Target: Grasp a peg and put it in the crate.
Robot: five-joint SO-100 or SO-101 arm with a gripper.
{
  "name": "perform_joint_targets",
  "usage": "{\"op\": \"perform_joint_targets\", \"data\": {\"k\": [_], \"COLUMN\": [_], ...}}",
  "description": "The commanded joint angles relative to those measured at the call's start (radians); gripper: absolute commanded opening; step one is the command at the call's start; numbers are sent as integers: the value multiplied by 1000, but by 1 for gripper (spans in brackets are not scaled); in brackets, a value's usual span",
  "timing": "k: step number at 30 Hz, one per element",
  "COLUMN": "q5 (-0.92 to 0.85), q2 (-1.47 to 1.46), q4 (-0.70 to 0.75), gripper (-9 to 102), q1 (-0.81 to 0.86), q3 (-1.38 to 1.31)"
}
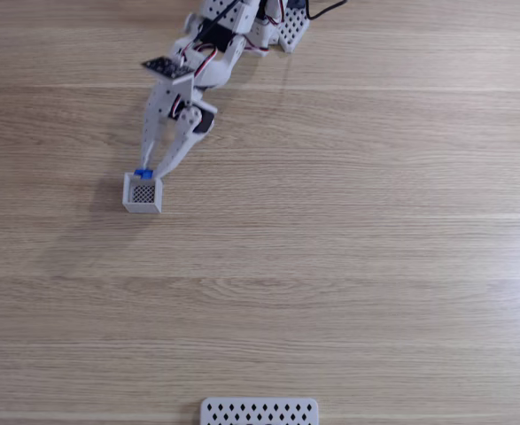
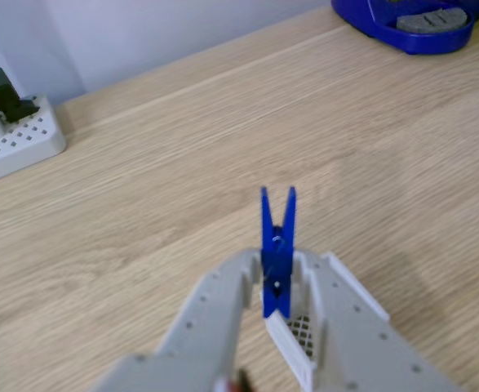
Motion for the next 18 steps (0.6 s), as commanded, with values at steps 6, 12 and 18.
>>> {"op": "perform_joint_targets", "data": {"k": [6,12,18], "q5": [11,8,12], "q2": [-87,-141,-161], "q4": [-37,-35,-35], "gripper": [-1,-1,-1], "q1": [26,63,72], "q3": [-189,-213,-219]}}
